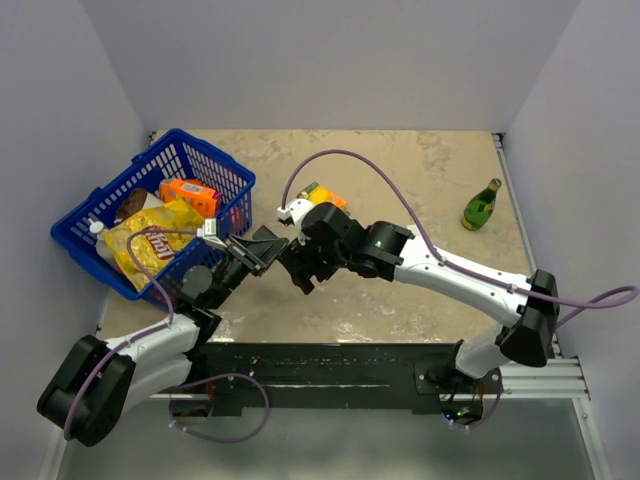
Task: Load the batteries into the remote control
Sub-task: Load the battery cover into the remote control.
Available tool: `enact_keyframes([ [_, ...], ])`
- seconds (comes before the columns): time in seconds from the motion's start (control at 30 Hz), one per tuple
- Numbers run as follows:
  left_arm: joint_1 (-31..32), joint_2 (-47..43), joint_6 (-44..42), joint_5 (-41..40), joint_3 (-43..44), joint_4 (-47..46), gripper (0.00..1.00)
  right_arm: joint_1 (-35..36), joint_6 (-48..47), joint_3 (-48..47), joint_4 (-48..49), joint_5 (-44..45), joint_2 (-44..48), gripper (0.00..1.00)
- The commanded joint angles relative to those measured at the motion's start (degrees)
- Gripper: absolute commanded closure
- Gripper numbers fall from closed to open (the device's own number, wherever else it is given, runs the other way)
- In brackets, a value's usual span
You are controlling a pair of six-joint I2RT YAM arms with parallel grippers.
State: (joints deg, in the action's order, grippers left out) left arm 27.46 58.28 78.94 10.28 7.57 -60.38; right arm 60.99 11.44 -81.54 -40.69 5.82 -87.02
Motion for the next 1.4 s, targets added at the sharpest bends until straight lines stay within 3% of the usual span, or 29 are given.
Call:
enact_keyframes([
  [0.0, 0.2, 0.1, 0.5, 0.3, -0.7, -4.1, 1.0, -0.4, 0.9, 0.3, 3.5, -2.4, 4.1, 0.11],
  [0.13, 0.2, -0.4, 0.6, 0.5, -0.8, -4.0, 1.0, -2.6, 2.9, 1.8, 5.5, -5.2, 6.4, 0.12],
  [0.37, 0.1, -1.4, 0.9, 0.6, -0.7, -3.3, 1.0, -9.9, 7.1, 10.1, 17.1, -16.4, 12.0, 0.15],
  [0.6, 0.1, -1.3, 1.8, 1.3, -0.6, -4.3, 1.0, -11.7, 9.8, 15.9, 23.6, -22.8, 12.4, 0.16],
  [1.37, 0.2, -4.8, 5.3, 3.2, -0.7, -6.0, 1.0, -14.1, 11.8, 20.4, 31.3, -27.5, 8.6, 0.19],
])
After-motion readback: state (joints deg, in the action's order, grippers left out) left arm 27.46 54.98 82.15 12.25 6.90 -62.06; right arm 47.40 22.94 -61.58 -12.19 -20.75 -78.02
